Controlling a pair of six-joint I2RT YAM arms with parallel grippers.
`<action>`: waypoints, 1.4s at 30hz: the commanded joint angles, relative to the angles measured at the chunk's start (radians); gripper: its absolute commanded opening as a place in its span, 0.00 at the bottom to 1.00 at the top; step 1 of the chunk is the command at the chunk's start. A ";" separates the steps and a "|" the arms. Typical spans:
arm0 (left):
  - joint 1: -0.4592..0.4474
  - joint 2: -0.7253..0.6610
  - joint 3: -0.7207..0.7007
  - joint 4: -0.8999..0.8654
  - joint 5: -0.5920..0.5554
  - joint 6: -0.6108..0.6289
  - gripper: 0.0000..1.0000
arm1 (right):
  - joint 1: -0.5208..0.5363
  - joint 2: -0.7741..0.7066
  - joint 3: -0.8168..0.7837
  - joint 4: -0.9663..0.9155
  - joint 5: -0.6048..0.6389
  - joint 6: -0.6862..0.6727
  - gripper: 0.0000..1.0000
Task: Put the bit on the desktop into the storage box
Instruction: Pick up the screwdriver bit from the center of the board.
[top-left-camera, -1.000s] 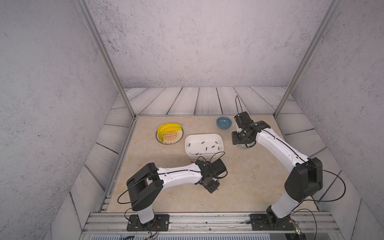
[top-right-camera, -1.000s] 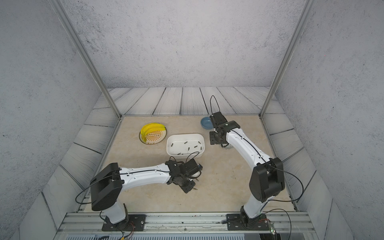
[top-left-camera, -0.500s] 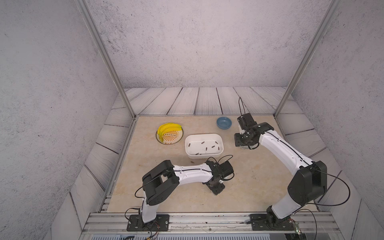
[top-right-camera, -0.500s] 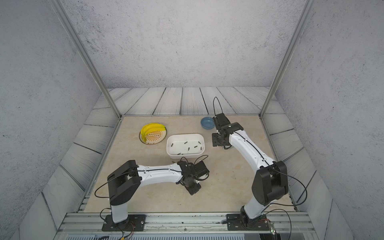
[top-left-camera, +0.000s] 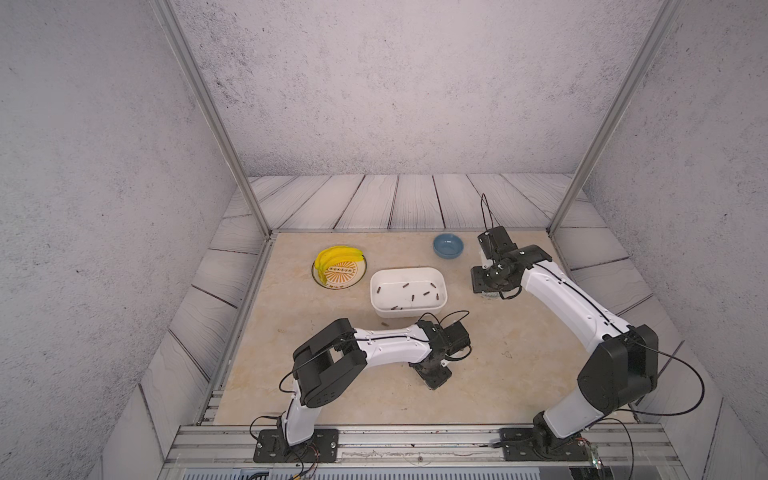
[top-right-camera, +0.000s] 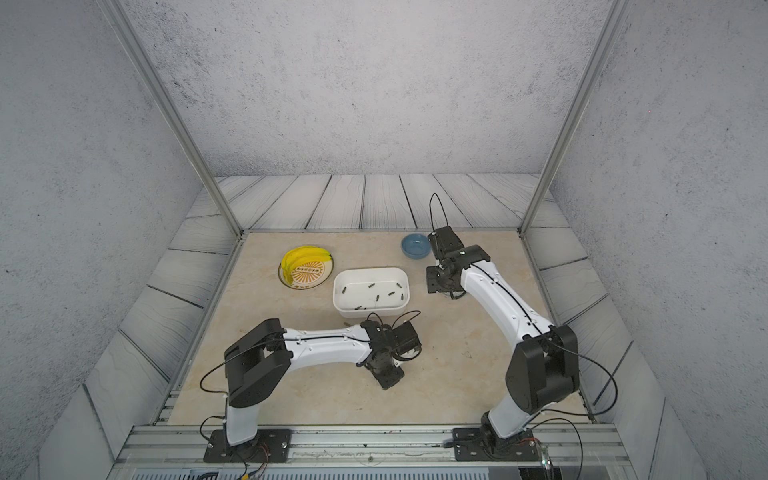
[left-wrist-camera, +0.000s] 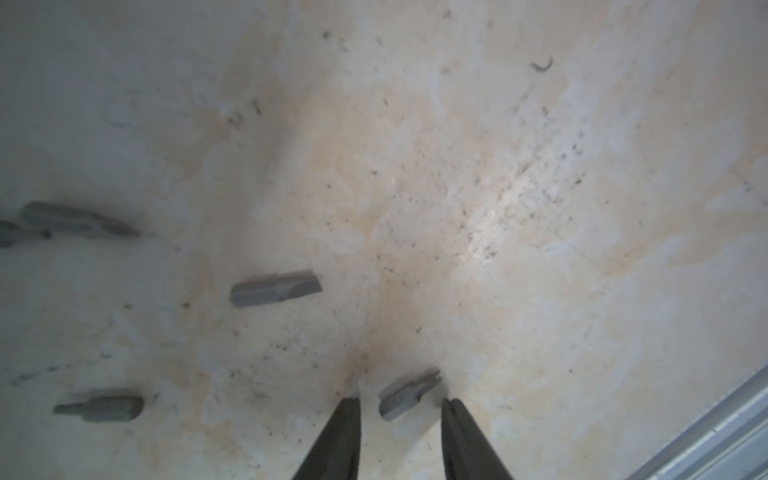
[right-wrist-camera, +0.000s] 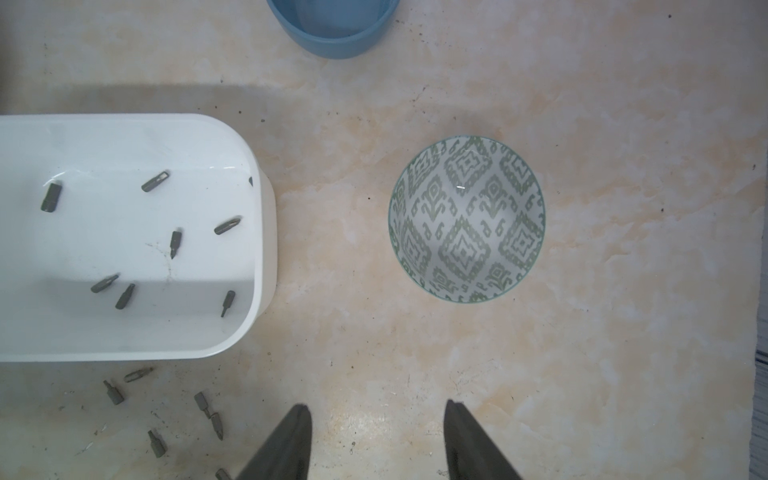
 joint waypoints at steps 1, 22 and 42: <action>0.001 0.025 0.024 -0.027 -0.003 0.017 0.38 | -0.005 -0.036 -0.017 -0.017 -0.011 -0.009 0.55; 0.004 0.092 0.055 -0.075 0.011 0.022 0.23 | -0.015 -0.056 -0.036 -0.012 -0.013 -0.013 0.55; 0.025 0.034 0.018 -0.020 -0.023 -0.008 0.00 | -0.016 -0.080 -0.095 0.002 -0.025 -0.003 0.55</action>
